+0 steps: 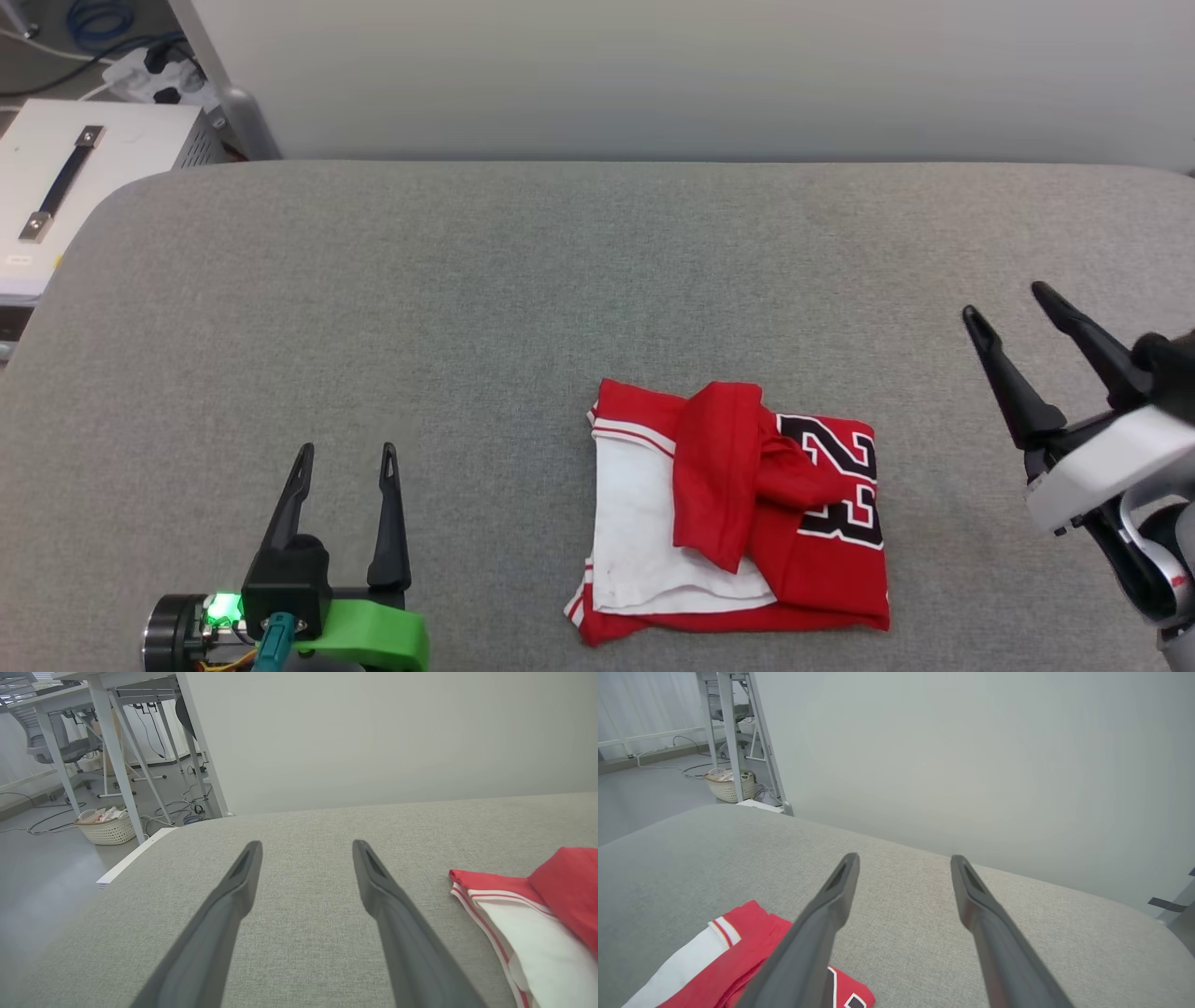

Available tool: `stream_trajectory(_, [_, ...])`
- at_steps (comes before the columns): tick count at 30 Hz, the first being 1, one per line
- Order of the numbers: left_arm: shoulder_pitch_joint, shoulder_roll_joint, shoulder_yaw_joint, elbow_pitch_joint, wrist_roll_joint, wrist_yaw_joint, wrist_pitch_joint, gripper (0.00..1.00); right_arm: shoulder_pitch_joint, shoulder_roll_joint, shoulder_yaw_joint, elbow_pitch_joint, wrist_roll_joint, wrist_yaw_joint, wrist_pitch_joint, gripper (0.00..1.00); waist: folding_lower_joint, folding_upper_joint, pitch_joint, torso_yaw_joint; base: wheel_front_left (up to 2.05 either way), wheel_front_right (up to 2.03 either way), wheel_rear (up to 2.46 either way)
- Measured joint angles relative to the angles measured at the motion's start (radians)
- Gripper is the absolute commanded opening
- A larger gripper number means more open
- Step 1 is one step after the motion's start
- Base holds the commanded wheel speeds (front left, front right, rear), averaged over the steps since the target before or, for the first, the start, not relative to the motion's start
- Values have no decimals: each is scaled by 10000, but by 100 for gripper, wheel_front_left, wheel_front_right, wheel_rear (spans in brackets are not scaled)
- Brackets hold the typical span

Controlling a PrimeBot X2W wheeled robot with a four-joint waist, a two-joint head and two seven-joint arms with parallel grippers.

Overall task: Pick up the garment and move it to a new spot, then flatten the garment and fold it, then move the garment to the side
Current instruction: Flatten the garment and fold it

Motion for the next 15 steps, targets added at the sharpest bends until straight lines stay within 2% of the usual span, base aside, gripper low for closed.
stream_trajectory(4, [133,33,15,-75,0,2,2,100,946,976,-1379,-244,-1346,0,-1361,100,-1,0,-279,-218,0,0,0])
stream_trajectory(6, [194,67,-2,-105,21,4,0,100,1406,1434,-1860,-512,-2021,0,-1687,100,0,0,-412,-298,0,0,0])
stream_trajectory(11, [399,142,-59,-174,73,44,2,100,2624,2853,-2853,-1095,-2926,0,-1925,100,-1,0,-729,-469,0,0,0])
stream_trajectory(15, [489,176,-142,-176,71,44,2,100,3377,3697,-3252,-1452,-3290,0,-1979,100,-1,0,-891,-531,0,0,0])
